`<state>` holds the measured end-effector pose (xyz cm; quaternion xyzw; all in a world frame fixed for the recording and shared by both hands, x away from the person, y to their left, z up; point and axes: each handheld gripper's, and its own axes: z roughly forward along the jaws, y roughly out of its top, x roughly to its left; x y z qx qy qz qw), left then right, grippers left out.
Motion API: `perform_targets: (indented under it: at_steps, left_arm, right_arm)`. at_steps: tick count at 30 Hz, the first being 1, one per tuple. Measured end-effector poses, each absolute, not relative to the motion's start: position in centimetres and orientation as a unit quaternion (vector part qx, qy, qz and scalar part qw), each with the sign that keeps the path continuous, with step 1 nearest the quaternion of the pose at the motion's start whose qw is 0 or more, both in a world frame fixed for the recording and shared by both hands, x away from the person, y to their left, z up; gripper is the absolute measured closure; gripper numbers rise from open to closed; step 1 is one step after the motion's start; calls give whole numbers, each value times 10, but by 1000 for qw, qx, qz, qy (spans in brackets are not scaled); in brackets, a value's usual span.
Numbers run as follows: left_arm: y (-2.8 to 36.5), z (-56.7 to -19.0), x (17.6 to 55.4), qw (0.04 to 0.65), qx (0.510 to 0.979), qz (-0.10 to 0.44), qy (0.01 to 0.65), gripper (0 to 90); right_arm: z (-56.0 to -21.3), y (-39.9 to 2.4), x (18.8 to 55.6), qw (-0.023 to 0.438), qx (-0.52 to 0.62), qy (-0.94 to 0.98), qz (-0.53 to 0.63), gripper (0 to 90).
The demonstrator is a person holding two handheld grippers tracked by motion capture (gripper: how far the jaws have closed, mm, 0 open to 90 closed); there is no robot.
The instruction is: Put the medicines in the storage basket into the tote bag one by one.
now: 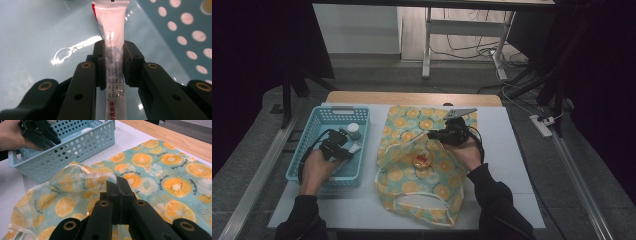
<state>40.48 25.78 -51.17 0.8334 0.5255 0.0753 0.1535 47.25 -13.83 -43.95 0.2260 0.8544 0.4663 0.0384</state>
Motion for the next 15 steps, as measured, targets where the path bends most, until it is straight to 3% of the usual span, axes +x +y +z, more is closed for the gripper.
perform_targets:
  at_steps: [7, 15]
  left_arm:
    - [258, -505, 402, 164, 830, 105, 523, 744]
    - [269, -491, 398, 224, 819, 122, 514, 746]
  right_arm:
    - [-440, -138, 472, 39, 226, 854, 467, 900]
    - [-440, -138, 473, 37, 226, 854, 468, 900]
